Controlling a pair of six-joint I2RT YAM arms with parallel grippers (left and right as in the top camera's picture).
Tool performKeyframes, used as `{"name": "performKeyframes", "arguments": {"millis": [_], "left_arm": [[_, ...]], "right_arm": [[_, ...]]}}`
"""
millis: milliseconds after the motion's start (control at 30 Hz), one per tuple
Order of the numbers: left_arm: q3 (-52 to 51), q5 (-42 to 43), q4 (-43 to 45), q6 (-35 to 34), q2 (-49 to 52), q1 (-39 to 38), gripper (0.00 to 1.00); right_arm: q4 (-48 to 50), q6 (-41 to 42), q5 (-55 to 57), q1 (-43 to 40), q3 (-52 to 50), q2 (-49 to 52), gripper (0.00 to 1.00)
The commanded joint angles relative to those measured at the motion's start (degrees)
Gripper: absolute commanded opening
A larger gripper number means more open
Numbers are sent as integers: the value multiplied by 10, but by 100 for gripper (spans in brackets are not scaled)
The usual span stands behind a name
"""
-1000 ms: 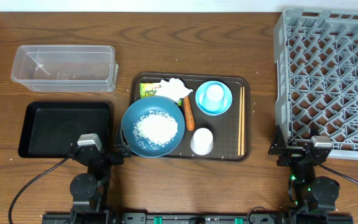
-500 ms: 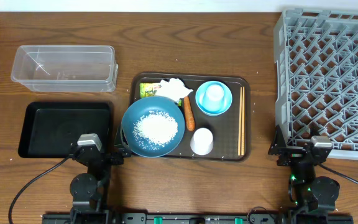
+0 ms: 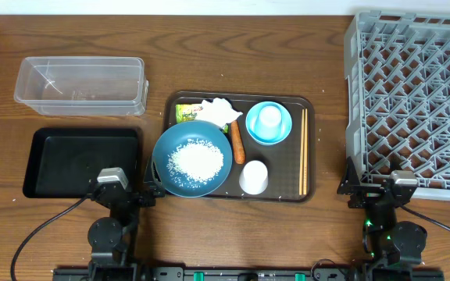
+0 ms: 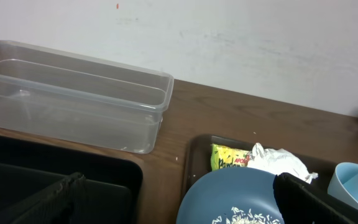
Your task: Sort waste into correct bins and load items into the dishwasher rack
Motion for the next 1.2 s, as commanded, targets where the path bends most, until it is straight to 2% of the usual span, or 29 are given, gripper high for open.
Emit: {"name": "performKeyframes", "arguments": {"millis": [0, 933, 1067, 1167], "left_arm": [[-11, -11, -20, 9, 0, 3, 98], [-11, -11, -20, 9, 0, 3, 98], [-11, -11, -20, 9, 0, 3, 98], [-11, -11, -20, 9, 0, 3, 98]], "right_arm": [[-2, 2, 4, -5, -1, -1, 99], [20, 4, 6, -5, -1, -1, 99], [59, 77, 6, -5, -1, -1, 99], [51, 88, 6, -5, -1, -1, 99]]}}
